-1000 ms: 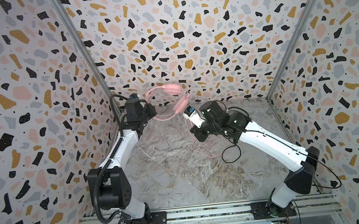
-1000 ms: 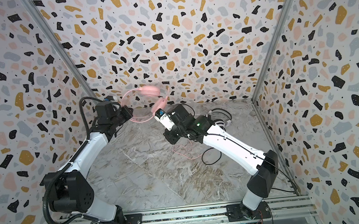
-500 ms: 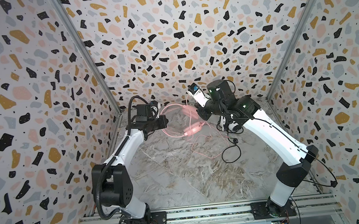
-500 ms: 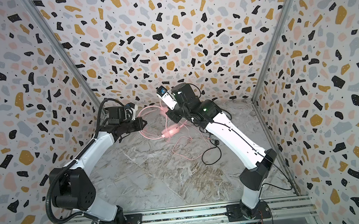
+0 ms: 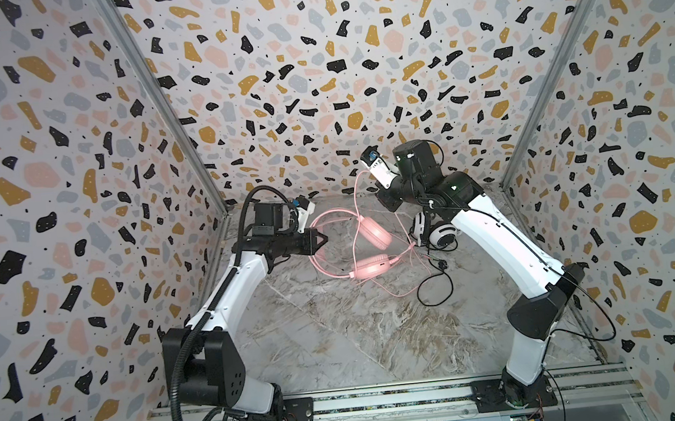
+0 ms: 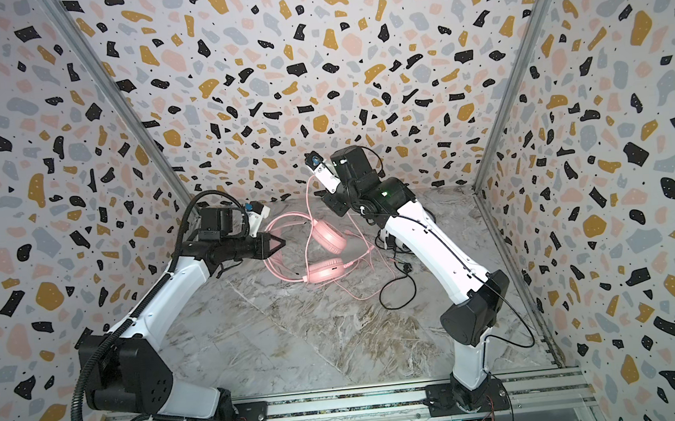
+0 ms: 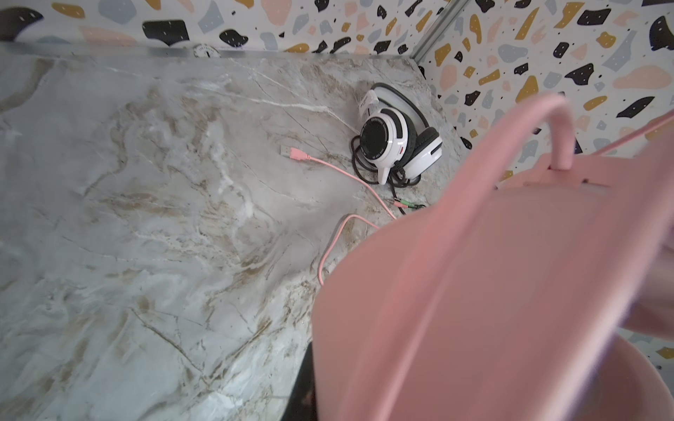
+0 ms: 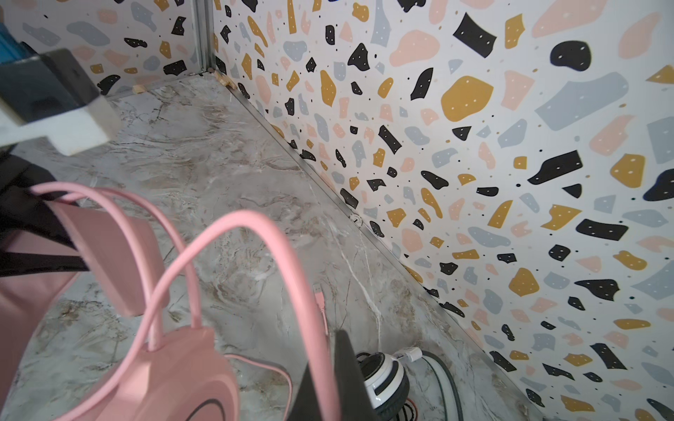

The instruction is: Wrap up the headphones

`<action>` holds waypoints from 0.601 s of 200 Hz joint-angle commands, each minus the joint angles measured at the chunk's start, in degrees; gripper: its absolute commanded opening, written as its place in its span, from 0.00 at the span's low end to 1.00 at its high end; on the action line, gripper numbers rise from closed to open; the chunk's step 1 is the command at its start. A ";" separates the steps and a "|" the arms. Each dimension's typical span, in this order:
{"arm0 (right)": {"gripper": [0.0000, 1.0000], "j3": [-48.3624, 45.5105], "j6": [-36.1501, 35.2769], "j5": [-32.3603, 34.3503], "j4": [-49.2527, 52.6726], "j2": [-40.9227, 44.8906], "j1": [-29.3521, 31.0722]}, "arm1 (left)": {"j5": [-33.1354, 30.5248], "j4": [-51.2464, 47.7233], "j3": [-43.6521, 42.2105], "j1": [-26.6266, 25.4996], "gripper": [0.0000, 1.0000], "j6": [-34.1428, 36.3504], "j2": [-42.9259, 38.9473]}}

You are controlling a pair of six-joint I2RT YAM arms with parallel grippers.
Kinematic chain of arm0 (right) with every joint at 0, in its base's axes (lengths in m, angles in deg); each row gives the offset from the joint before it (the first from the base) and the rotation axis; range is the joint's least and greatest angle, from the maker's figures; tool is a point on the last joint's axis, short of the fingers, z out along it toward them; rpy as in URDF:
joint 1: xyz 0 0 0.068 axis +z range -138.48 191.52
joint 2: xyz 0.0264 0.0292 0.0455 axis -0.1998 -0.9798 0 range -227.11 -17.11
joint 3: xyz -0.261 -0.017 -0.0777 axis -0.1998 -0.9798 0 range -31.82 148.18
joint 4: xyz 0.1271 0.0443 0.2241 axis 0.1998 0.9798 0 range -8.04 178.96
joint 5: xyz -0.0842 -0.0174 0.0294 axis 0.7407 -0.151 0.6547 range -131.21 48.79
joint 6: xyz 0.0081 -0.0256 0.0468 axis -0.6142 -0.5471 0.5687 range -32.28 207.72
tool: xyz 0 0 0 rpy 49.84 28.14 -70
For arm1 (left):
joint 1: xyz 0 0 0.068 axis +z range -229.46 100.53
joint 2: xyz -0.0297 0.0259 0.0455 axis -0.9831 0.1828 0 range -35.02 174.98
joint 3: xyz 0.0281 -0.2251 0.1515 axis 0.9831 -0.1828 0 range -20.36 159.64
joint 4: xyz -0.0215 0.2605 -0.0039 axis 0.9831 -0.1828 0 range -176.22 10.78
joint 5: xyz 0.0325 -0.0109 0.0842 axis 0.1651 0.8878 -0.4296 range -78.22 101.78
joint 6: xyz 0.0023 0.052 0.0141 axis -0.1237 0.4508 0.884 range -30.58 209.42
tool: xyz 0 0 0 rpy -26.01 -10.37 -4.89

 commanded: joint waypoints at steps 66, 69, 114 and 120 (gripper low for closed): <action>0.03 -5.76 -2.20 3.45 -5.33 1.19 -10.44 | 13.81 11.86 -5.02 -1.96 0.00 -5.38 -2.46; 0.03 -6.01 -2.07 2.96 -5.53 1.28 -10.63 | 14.10 11.87 -5.04 -2.01 0.00 -5.36 -2.38; 0.03 -7.30 -0.71 -6.48 -7.82 2.05 -8.56 | 13.56 10.95 -4.38 -3.10 0.00 -5.01 -2.00; 0.03 -8.04 -0.67 -7.62 -8.69 2.48 -8.14 | 13.68 11.05 -4.34 -3.38 0.00 -5.09 -1.79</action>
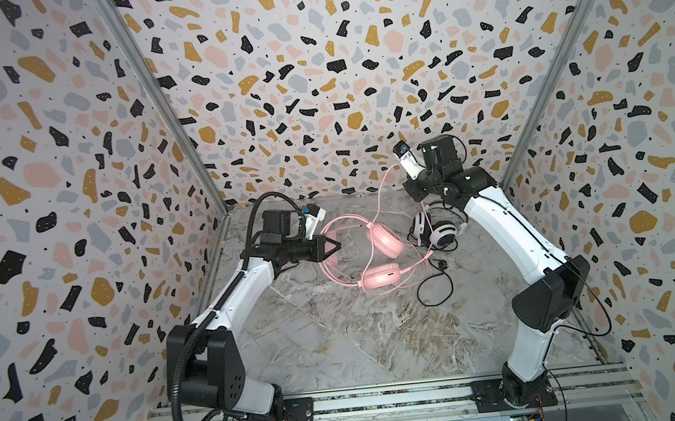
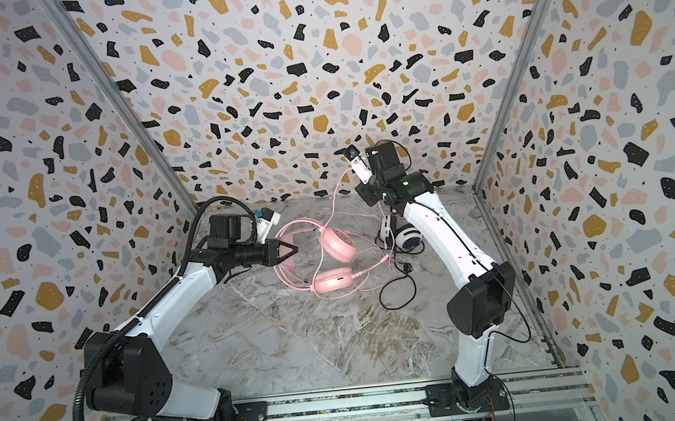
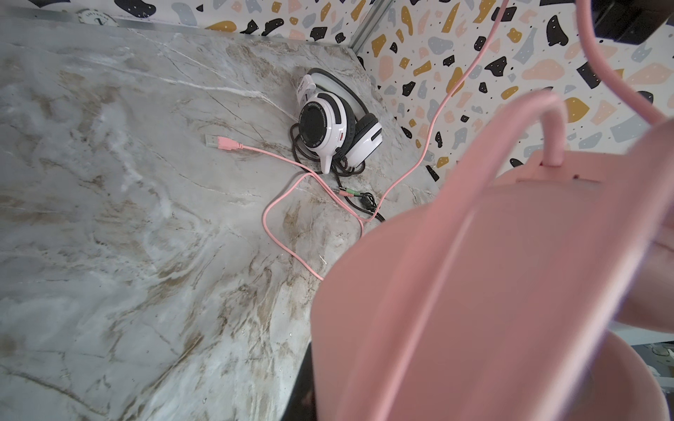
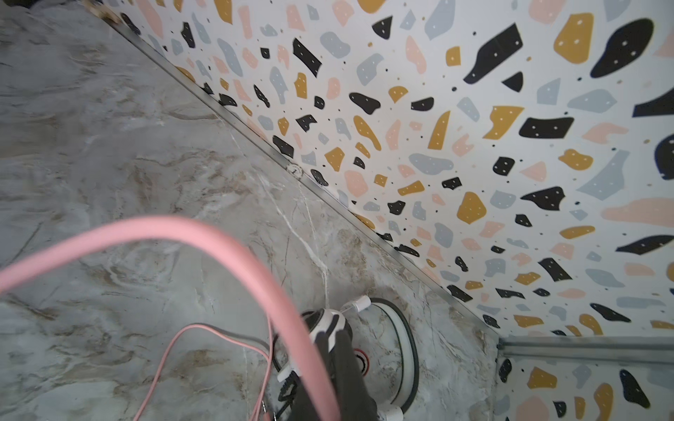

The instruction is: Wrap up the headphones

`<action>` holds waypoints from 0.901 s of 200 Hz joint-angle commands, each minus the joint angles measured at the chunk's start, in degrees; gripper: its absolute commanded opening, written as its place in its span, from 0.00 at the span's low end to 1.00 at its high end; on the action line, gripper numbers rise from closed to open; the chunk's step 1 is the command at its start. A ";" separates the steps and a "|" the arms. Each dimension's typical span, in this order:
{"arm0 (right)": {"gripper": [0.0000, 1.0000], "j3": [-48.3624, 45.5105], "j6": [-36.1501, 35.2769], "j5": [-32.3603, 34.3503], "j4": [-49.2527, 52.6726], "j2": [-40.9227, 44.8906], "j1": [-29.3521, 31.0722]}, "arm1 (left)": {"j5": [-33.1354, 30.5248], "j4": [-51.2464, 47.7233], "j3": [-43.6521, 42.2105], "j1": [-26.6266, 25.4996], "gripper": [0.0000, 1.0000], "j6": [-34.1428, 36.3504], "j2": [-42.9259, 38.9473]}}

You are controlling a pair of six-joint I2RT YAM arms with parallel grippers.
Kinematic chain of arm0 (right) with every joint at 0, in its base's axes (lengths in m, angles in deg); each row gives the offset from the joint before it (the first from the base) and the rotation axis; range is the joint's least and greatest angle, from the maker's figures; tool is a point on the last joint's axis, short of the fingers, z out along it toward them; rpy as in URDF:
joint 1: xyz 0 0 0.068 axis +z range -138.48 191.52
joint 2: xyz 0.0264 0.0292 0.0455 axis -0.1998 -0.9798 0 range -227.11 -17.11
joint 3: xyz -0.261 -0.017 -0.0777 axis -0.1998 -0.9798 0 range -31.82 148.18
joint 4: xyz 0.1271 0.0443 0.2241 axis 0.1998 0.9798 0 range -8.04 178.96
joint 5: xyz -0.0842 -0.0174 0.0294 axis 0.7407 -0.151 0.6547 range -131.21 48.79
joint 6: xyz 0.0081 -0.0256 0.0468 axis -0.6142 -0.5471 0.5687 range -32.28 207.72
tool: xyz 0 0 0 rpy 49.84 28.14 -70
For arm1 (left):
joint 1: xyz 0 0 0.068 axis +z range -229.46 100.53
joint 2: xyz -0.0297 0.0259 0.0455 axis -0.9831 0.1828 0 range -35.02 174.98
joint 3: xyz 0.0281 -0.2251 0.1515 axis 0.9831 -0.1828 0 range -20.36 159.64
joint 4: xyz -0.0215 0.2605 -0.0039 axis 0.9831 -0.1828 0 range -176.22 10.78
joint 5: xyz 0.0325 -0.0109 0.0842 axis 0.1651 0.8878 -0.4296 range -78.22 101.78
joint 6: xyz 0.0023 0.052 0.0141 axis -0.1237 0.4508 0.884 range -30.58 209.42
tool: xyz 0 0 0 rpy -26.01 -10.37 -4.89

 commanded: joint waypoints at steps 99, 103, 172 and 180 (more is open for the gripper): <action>0.02 -12.95 7.26 -11.53 -14.31 4.69 -1.36 | 9.45 8.58 2.12 -7.69 0.00 -4.67 2.24; 0.02 -13.12 7.85 -11.82 -14.40 4.36 -1.95 | 9.84 8.81 2.15 -7.86 0.00 -4.67 2.28; 0.01 -17.75 12.52 -10.25 -15.94 2.41 -5.11 | 11.37 10.98 2.14 -8.39 0.00 -5.95 1.66; 0.01 -18.47 12.84 -9.67 -16.33 2.60 -5.32 | 11.37 12.11 2.06 -8.41 0.00 -7.00 1.21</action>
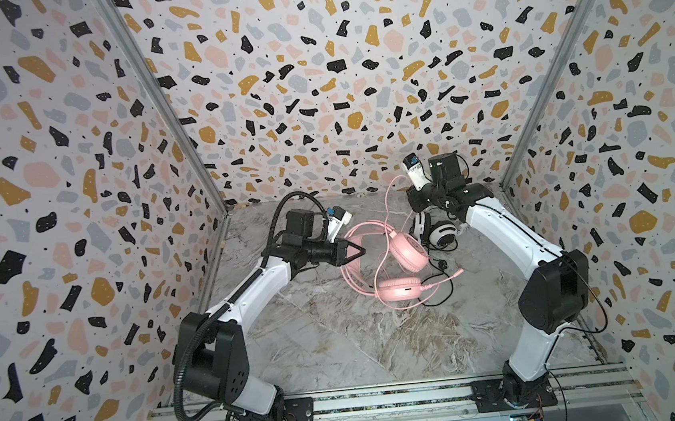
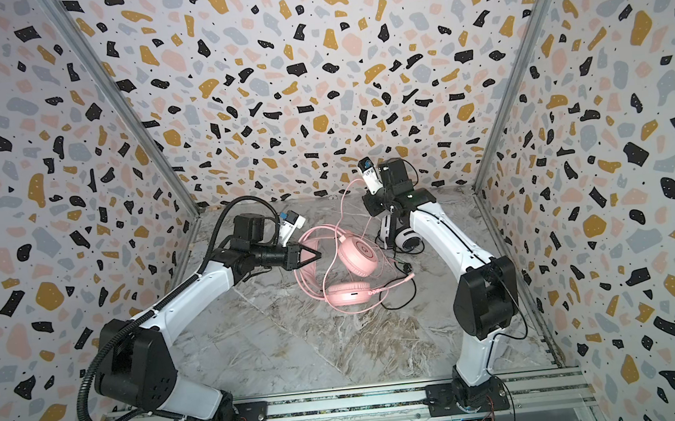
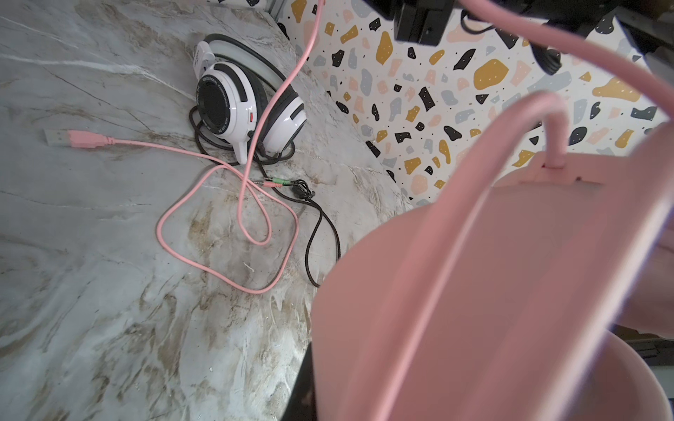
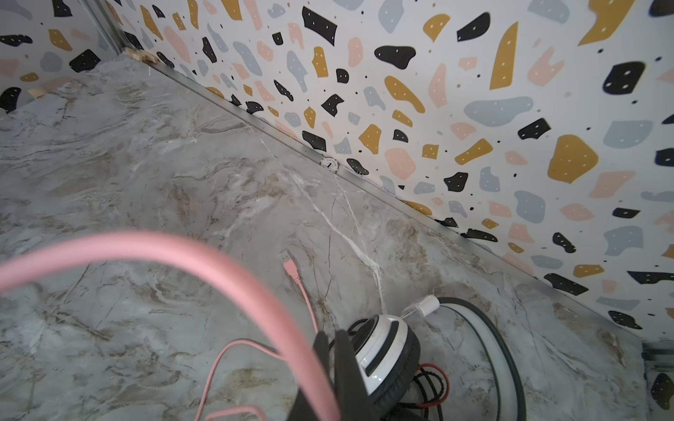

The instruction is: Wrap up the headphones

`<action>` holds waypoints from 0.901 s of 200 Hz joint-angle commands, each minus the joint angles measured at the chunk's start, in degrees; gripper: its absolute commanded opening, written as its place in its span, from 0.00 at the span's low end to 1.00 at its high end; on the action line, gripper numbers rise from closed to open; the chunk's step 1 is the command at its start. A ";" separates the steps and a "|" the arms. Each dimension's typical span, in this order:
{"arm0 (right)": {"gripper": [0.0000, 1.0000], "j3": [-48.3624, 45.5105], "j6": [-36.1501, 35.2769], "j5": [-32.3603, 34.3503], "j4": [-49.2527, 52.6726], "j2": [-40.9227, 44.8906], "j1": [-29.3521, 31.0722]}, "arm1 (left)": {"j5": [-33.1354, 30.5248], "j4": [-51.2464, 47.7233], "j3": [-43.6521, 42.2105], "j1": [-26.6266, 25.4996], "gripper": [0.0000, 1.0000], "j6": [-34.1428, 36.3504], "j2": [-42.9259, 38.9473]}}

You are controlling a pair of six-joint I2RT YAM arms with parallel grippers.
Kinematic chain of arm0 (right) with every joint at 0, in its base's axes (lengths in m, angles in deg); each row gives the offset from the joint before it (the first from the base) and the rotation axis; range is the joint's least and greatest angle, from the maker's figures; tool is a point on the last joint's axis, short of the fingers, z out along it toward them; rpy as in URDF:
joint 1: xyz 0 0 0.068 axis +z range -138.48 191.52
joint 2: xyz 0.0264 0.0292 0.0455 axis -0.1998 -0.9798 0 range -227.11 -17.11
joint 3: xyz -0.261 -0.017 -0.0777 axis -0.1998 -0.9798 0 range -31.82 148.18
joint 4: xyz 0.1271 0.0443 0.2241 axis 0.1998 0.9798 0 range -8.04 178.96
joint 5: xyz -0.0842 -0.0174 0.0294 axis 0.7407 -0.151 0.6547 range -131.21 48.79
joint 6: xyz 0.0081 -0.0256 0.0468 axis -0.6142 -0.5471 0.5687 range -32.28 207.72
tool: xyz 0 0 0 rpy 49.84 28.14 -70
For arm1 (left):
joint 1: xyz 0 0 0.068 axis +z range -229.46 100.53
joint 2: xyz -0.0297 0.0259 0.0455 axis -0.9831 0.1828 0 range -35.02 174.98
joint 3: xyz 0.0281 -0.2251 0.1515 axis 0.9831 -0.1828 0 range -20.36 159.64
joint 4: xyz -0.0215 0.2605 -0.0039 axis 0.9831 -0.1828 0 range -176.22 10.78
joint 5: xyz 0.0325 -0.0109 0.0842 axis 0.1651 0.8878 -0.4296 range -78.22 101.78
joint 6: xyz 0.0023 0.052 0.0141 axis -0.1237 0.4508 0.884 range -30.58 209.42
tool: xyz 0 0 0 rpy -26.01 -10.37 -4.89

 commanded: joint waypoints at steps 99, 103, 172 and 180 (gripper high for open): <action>0.00 -11.17 11.83 -1.97 -6.04 1.93 -7.70 | 4.87 8.34 4.83 -0.15 0.00 -5.94 -4.98; 0.00 -11.24 12.02 -2.24 -5.79 1.72 -7.85 | 4.71 8.49 4.81 -0.18 0.00 -6.03 -4.86; 0.00 -17.31 14.32 -6.37 -8.43 3.50 -7.96 | 2.61 20.00 3.74 0.04 0.00 -14.74 -6.18; 0.00 -18.93 15.21 -7.28 -9.30 4.04 -7.87 | 2.48 22.00 3.56 0.10 0.00 -16.16 -6.27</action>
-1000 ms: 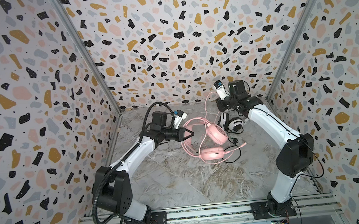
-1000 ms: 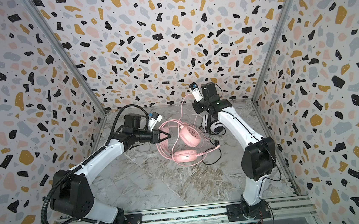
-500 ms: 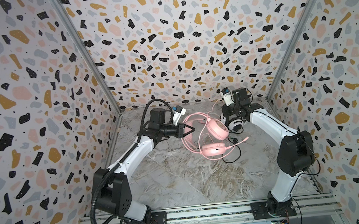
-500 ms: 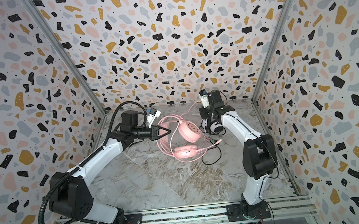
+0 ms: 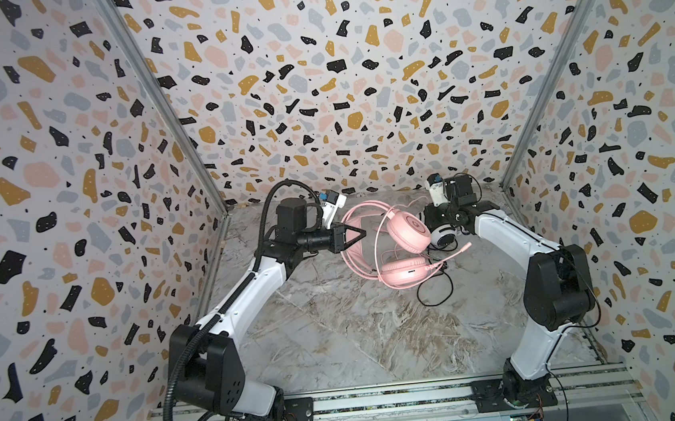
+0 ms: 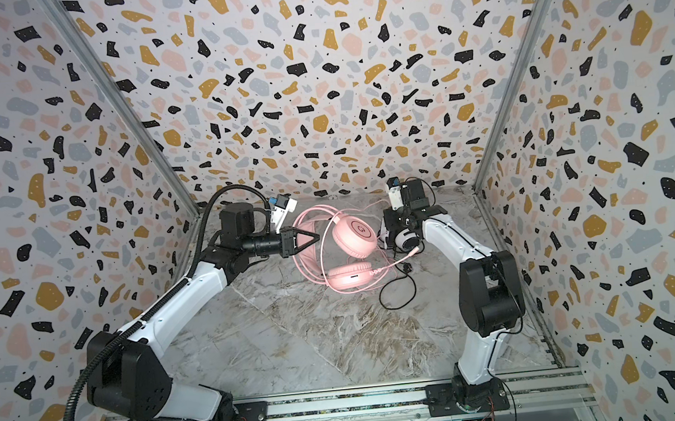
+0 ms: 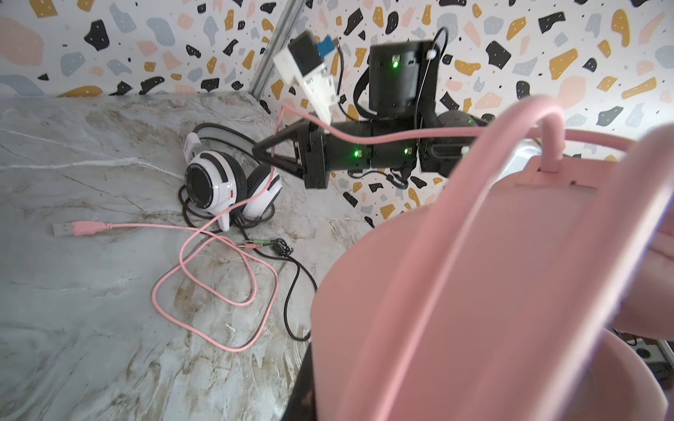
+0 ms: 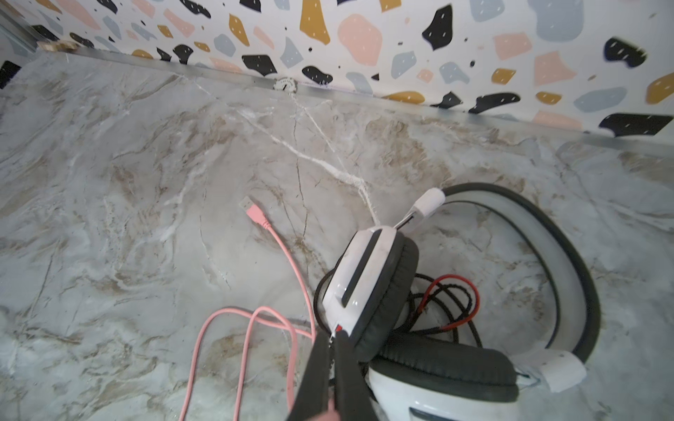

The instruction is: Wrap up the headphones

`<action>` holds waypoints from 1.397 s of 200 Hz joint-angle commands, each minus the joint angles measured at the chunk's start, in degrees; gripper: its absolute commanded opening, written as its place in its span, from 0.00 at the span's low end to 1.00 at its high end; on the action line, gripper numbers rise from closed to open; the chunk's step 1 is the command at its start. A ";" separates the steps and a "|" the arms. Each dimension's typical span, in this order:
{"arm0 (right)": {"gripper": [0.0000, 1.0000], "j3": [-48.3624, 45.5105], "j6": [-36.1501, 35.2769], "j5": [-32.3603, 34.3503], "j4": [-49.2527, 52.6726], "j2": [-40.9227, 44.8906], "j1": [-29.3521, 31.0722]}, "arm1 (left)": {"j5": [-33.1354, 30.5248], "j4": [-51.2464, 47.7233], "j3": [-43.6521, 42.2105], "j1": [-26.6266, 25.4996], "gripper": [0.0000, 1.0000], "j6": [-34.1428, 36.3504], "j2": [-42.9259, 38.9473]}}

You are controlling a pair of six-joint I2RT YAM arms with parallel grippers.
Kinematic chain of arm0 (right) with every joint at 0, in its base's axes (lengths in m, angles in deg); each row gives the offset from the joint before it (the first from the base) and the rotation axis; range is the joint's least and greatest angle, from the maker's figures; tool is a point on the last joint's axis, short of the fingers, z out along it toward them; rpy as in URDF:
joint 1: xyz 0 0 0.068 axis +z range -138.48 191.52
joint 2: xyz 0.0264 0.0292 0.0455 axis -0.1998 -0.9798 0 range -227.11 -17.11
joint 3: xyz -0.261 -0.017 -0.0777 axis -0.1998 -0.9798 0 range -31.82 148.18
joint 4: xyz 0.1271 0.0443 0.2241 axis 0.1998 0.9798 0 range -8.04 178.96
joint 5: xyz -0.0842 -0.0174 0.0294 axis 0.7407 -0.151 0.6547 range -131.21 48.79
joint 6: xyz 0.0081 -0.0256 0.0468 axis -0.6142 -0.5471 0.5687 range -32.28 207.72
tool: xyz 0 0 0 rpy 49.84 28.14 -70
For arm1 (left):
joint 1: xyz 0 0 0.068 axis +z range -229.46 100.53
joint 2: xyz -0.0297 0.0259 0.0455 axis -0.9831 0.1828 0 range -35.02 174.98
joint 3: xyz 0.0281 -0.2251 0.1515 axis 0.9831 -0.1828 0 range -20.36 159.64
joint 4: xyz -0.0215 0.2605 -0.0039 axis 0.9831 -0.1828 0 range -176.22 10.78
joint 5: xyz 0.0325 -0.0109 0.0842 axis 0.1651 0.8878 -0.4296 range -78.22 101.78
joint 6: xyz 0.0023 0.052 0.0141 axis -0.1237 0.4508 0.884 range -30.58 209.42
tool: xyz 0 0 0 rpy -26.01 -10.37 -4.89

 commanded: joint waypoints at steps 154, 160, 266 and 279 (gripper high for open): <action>0.02 -24.63 23.74 -15.74 -28.23 13.23 13.46 | -19.47 32.55 -0.24 4.49 0.00 -23.33 -4.04; 0.02 -24.54 23.81 -15.66 -28.82 13.50 14.26 | -20.72 31.81 0.09 4.51 0.00 -23.09 -4.06; 0.03 -28.06 20.78 -11.83 -27.87 23.51 21.49 | -43.50 17.01 8.25 4.94 0.00 -12.29 -3.58; 0.03 -28.11 20.24 -10.61 -27.04 25.06 22.38 | -44.72 13.41 9.42 4.97 0.00 -11.43 -2.30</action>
